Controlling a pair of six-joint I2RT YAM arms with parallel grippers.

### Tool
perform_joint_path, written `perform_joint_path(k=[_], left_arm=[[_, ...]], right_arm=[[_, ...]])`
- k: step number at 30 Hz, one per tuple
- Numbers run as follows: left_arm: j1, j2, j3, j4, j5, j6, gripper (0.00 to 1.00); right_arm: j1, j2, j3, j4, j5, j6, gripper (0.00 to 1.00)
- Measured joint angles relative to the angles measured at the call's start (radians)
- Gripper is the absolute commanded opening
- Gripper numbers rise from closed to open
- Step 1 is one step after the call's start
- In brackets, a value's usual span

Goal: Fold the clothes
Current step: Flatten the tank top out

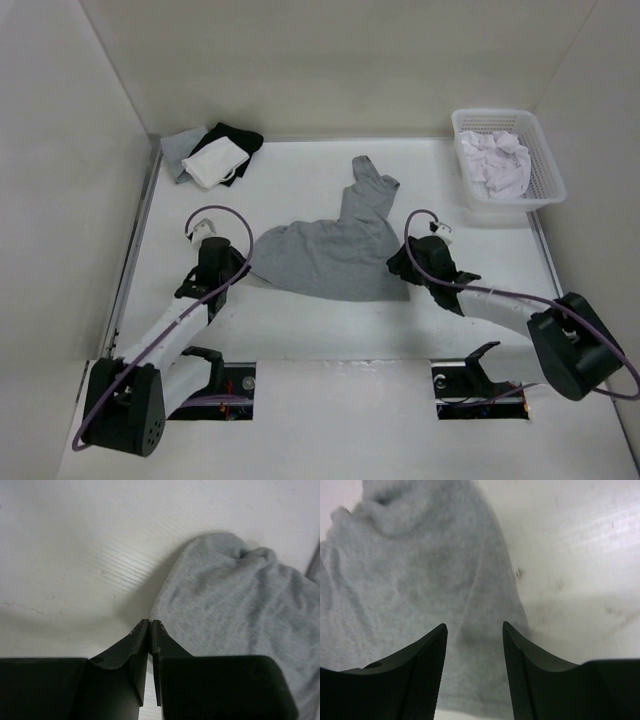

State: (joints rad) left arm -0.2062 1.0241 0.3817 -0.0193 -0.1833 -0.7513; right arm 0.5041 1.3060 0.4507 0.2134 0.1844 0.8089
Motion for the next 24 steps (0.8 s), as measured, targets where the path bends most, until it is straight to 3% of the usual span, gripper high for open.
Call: perform_joint_path(k=[6, 9, 13, 17, 24], left_arm=[[-0.019, -0.127, -0.003, -0.042, 0.002, -0.004, 0.05], [-0.019, -0.150, -0.011, -0.051, 0.005, -0.005, 0.05], [0.005, -0.225, -0.034, -0.061, 0.013, -0.023, 0.05], [0.064, -0.302, -0.064, -0.053, 0.018, -0.075, 0.04], [0.068, -0.285, -0.119, -0.032, 0.045, -0.126, 0.04]], right_arm=[[0.120, -0.149, -0.019, -0.222, 0.105, 0.064, 0.51], [0.146, -0.188, -0.018, -0.334, 0.149, 0.101, 0.45], [0.152, -0.207, -0.005, -0.470, 0.195, 0.138, 0.44], [0.175, -0.199, 0.006, -0.535, 0.201, 0.167, 0.44], [0.211, -0.153, 0.022, -0.555, 0.198, 0.198, 0.38]])
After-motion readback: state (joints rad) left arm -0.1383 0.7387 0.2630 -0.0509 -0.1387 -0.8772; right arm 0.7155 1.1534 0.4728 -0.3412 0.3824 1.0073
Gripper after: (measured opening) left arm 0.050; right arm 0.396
